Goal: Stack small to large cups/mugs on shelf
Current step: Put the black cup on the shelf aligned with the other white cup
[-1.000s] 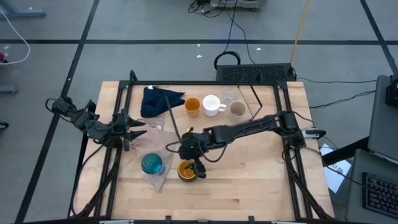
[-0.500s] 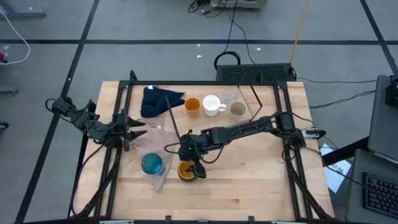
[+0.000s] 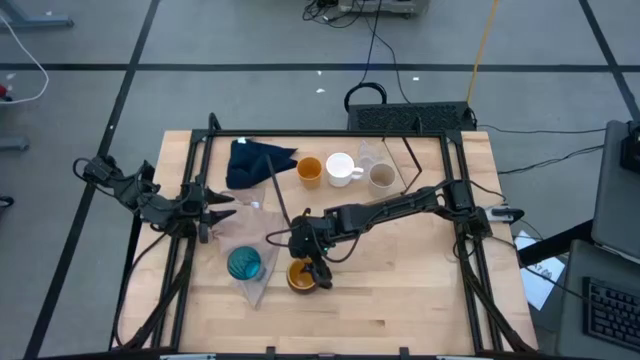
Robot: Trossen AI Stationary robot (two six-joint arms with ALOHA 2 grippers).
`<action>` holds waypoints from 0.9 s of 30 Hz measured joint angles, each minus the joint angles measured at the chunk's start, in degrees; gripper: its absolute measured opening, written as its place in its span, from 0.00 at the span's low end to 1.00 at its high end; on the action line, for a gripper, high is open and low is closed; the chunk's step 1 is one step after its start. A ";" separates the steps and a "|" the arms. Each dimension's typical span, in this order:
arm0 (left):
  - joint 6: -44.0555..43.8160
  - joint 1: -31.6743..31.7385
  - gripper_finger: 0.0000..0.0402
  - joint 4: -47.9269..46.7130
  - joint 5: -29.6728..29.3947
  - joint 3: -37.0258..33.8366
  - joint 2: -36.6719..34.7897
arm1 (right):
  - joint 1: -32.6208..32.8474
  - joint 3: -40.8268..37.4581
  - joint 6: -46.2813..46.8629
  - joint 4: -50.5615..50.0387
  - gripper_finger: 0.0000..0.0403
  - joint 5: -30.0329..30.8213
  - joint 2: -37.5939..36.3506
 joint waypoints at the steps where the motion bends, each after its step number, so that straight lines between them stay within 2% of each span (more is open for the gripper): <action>1: 0.00 0.00 0.43 0.02 0.00 0.00 0.00 | 0.00 -0.13 0.01 0.10 0.51 -0.02 0.00; 11: 0.00 0.00 0.43 0.02 0.00 0.00 0.00 | 0.02 -0.25 -0.50 -0.03 0.26 -0.04 0.00; 19: 0.00 0.00 0.43 0.02 0.00 0.00 0.00 | 0.00 -0.34 -4.44 -1.24 0.05 0.21 0.02; 27: -0.22 0.00 0.43 0.04 -0.02 0.00 0.00 | 0.11 -0.40 -5.60 -2.01 0.03 -0.03 0.11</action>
